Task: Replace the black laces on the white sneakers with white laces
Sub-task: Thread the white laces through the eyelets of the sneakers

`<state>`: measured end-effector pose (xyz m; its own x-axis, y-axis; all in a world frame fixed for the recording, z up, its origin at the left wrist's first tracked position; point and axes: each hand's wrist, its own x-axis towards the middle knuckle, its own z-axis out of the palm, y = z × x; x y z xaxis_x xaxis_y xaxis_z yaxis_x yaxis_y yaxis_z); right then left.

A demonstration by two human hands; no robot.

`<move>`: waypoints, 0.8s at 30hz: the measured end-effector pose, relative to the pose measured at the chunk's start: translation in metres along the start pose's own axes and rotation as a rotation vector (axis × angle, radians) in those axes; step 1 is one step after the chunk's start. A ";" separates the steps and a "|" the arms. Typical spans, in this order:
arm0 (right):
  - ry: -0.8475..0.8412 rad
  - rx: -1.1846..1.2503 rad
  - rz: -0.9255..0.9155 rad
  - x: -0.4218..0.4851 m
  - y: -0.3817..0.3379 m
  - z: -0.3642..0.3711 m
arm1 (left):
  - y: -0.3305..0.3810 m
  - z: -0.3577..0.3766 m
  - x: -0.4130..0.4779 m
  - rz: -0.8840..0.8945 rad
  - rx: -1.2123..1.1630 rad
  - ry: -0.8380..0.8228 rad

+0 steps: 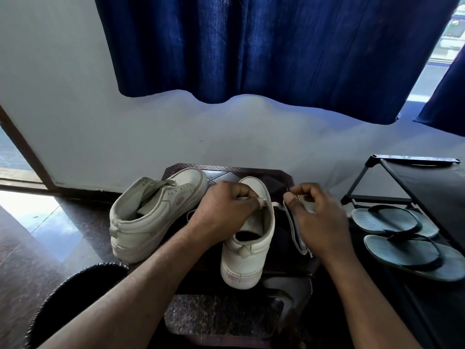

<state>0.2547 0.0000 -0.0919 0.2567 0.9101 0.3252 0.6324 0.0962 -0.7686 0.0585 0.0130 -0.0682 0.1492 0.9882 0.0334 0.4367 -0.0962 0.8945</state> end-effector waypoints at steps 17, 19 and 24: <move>-0.083 -0.027 -0.113 -0.002 0.005 0.012 | -0.004 0.000 0.004 0.017 0.022 0.007; -0.184 0.147 -0.101 -0.006 -0.001 0.020 | -0.006 0.001 0.006 0.026 0.024 0.020; -0.157 0.056 -0.028 0.000 0.003 0.022 | -0.006 -0.001 0.006 0.020 0.027 0.009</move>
<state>0.2405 0.0091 -0.1069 0.1197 0.9582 0.2600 0.5948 0.1404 -0.7915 0.0562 0.0199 -0.0735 0.1497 0.9872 0.0551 0.4575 -0.1186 0.8813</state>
